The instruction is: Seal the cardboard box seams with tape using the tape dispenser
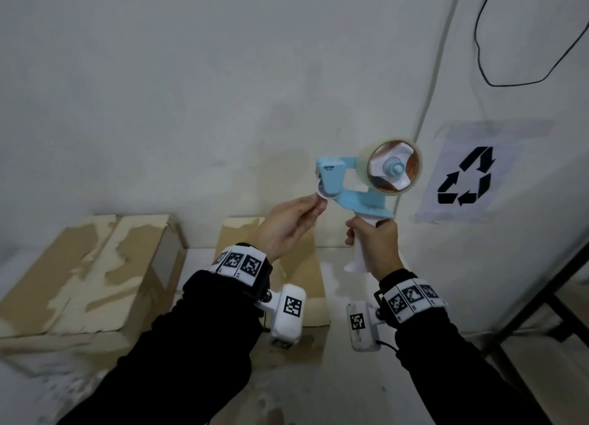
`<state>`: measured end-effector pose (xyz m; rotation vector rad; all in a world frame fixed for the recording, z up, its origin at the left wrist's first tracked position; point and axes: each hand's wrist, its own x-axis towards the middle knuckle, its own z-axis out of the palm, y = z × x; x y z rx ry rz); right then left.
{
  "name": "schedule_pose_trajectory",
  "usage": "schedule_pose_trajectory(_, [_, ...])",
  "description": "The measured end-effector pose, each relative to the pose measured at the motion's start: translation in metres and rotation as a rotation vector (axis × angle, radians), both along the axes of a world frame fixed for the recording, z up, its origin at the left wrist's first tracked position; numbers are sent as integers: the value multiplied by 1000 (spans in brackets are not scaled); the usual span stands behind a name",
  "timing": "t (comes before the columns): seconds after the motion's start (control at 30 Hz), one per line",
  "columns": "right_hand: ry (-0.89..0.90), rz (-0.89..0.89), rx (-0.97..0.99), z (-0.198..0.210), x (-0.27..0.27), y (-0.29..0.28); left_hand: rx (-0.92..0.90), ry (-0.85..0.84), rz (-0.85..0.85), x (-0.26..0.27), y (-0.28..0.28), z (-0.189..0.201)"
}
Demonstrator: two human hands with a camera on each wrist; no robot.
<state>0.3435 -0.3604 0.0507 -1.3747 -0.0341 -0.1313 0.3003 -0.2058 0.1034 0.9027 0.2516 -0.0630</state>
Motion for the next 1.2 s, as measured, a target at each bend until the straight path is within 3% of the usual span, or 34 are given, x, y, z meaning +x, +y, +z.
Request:
schedule_pose_trajectory(0.37, [-38, 188, 14, -1, -7, -2, -249, -21, 8, -14, 12, -9])
schedule_pose_trajectory(0.63, [-53, 270, 13, 3, -16, 7, -54, 108, -80, -17, 42, -16])
schedule_pose_trajectory(0.73, [-6, 404, 82, 7, -18, 16, -8, 137, -79, -23, 59, -19])
schedule_pose_trajectory(0.9, [57, 658, -64, 18, -24, 33, 103, 189, -8, -36, 99, -22])
schedule_pose_trajectory(1.2, [63, 650, -134, -2, -42, 127, 406, 343, 25, -68, 177, -40])
